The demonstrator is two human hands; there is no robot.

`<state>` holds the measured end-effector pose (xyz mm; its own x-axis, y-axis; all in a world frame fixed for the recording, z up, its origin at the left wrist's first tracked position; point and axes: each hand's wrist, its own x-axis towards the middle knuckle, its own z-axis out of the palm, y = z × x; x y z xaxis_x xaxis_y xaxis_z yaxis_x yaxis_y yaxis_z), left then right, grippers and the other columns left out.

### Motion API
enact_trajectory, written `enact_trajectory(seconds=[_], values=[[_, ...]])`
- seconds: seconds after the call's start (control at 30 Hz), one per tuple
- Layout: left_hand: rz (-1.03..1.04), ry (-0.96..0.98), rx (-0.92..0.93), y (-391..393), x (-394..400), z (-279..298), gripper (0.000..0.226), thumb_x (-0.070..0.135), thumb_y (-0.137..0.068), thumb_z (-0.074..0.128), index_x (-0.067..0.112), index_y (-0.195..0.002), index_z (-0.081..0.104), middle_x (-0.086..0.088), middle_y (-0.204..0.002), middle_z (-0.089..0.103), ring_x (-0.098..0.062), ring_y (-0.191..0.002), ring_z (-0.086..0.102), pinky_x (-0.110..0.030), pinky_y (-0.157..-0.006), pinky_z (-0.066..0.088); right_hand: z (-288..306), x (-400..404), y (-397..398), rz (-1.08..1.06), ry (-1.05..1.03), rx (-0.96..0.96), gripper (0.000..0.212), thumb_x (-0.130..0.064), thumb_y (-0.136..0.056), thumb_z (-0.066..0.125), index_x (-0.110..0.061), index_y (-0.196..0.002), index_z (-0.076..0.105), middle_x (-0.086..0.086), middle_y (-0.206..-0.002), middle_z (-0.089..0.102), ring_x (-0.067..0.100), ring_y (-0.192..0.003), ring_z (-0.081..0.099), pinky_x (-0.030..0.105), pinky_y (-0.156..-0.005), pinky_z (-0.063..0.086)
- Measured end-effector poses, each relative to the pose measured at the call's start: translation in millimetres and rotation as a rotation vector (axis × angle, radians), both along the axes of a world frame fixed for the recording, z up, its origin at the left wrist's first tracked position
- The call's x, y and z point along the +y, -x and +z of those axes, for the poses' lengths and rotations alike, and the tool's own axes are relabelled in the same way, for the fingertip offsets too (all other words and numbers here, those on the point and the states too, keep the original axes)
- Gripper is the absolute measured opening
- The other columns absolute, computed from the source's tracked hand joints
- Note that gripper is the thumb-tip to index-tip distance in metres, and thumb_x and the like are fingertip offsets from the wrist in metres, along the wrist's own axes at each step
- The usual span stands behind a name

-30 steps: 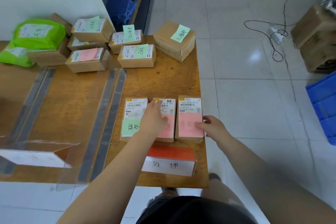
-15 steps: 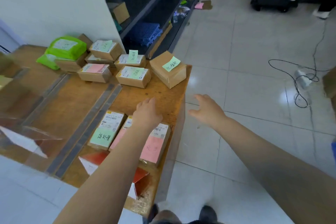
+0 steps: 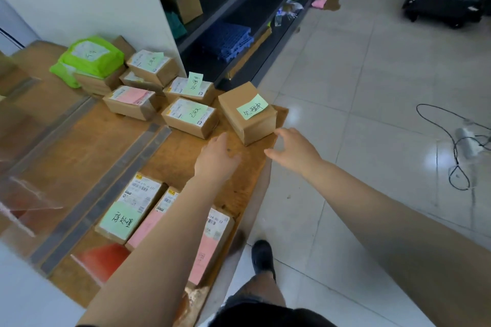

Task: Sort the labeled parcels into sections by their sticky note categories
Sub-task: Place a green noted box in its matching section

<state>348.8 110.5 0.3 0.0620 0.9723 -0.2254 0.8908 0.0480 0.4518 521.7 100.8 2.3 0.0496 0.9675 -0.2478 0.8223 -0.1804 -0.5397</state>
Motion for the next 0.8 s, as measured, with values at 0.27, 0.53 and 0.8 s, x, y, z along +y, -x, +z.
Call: enact_trajectory(seconds=[0.27,0.53,0.8], values=[[0.228,0.143,-0.334,-20,102,-29,0.067,0.04,-0.087,0.06,0.01,-0.14,0.032,-0.007,-0.141,0.045,-0.025,-0.128,0.044,-0.034,-0.094,0.04,-28,115,-9,-0.1,0.025,0.07,0.06,-0.037,-0.084,0.063,-0.014,-0.135,0.042,0.007,-0.136,0.044,0.024,-0.124,0.046,0.034,-0.097,0.04],[0.467,0.274,-0.582,-37,146,-63,0.074,0.038,-0.082,0.068,0.012,-0.14,0.03,-0.005,-0.137,0.05,-0.023,-0.122,0.051,-0.032,-0.092,0.047,-61,170,-10,-0.159,0.151,0.313,0.046,-0.035,-0.089,0.059,-0.02,-0.131,0.048,-0.002,-0.124,0.06,0.016,-0.11,0.057,0.029,-0.087,0.05],[0.559,0.113,-0.651,-42,131,-41,0.072,0.035,-0.083,0.067,0.019,-0.144,0.03,0.001,-0.136,0.051,-0.016,-0.117,0.052,-0.029,-0.091,0.045,-50,169,-9,-0.187,0.105,0.473,0.037,-0.035,-0.089,0.058,-0.02,-0.123,0.055,-0.007,-0.105,0.059,0.014,-0.101,0.057,0.027,-0.079,0.049]])
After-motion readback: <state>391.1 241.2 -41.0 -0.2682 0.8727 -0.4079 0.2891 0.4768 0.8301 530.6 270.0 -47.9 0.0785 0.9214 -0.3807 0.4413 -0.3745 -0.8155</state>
